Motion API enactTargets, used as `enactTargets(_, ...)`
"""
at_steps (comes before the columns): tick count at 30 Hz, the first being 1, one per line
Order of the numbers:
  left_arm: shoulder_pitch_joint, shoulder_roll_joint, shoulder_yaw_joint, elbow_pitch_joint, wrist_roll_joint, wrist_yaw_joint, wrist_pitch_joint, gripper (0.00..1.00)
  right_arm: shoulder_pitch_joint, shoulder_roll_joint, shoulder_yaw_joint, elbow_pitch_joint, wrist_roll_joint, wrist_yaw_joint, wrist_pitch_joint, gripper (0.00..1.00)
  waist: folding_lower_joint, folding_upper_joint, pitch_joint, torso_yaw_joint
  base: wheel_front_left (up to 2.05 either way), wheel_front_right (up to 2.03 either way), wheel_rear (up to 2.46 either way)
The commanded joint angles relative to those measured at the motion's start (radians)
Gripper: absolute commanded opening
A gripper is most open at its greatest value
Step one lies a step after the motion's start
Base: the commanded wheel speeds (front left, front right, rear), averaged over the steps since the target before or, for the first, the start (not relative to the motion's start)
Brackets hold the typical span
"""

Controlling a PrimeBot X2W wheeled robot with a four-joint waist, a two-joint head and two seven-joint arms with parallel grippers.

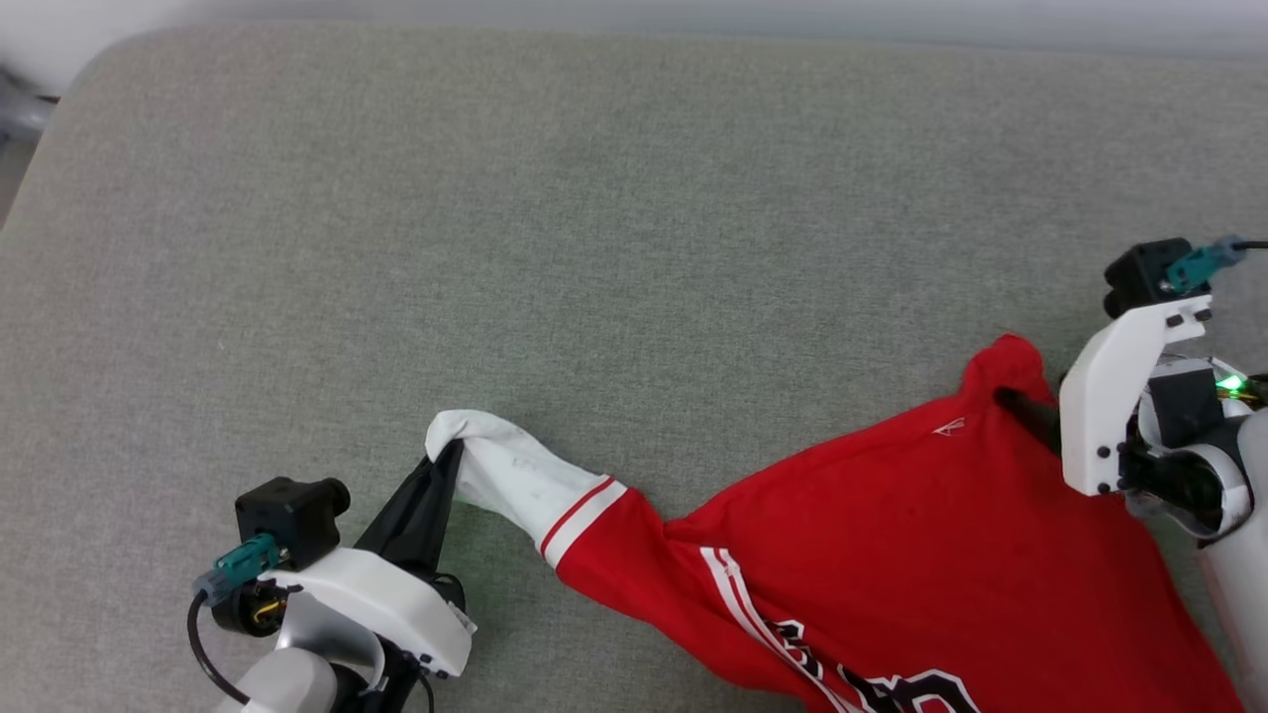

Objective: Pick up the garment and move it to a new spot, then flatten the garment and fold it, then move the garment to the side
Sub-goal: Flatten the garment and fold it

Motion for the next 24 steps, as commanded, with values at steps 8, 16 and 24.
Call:
enactTargets(8, -0.046, -0.020, -0.002, 0.049, -0.006, -0.025, -0.028, 0.00, -0.004, -0.023, 0.161, 0.115, 0.078, 0.001, 0.191, 1.00, -0.0002, 0.0000, 0.052, 0.026, 0.00, 0.00, 0.00)
enactTargets(16, -0.066, -0.008, 0.010, 0.096, -0.003, -0.033, -0.047, 0.00, -0.066, -0.024, 0.159, 0.138, 0.111, -0.001, 0.095, 0.00, -0.0002, 0.0000, 0.002, 0.007, 0.00, 0.00, 0.00)
enactTargets(24, -0.185, 0.049, 0.044, 0.128, 0.014, -0.050, -0.031, 0.00, -0.169, -0.001, 0.054, 0.177, 0.021, -0.001, -0.112, 0.00, -0.0002, 0.0000, -0.062, -0.052, 0.00, 0.00, 0.00)
